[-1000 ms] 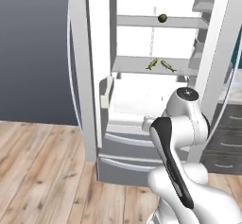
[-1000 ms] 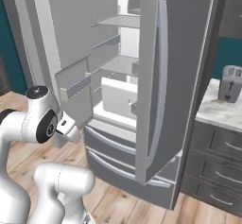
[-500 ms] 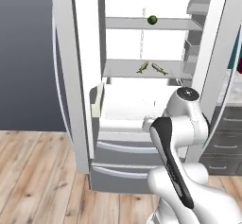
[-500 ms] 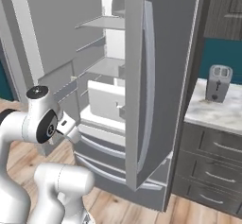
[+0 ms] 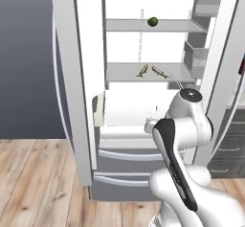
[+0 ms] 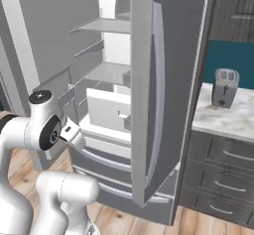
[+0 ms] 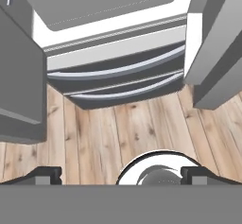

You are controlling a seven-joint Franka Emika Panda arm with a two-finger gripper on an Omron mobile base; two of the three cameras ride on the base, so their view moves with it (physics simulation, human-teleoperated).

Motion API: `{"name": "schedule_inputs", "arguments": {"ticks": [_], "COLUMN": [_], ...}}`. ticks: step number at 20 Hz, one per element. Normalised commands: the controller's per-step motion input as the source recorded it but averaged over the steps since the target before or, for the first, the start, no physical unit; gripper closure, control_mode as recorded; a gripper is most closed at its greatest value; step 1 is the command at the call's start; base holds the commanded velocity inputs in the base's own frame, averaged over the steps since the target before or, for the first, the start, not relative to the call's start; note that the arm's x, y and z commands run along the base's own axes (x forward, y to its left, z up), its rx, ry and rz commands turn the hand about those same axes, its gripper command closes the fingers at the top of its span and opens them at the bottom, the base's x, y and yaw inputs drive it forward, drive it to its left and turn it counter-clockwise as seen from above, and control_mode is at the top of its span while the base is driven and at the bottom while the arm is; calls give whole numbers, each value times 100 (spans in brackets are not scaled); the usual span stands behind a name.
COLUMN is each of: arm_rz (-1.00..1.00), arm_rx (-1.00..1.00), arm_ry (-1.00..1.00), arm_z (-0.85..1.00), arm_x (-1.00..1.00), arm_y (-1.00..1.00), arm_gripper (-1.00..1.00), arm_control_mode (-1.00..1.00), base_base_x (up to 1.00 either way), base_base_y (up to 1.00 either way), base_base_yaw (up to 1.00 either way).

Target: Gather the potato and avocado from the fridge and place them on a tray on the dining counter. Then gather the fishs from the fridge and place them on the other tray.

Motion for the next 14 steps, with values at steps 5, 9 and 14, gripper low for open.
{"name": "schedule_inputs", "arguments": {"ticks": [5,9,14], "arm_rz": [0,0,0], "arm_rx": [0,0,0], "arm_ry": [0,0,0], "arm_z": [0,0,0], "arm_x": [0,0,0], "arm_y": [0,0,0], "arm_gripper": [-100,-100,-100], "arm_control_mode": [100,100,100], "base_base_x": [40,44,41], "base_base_y": [37,4,1], "base_base_yaw": [-16,-7,-2]}}
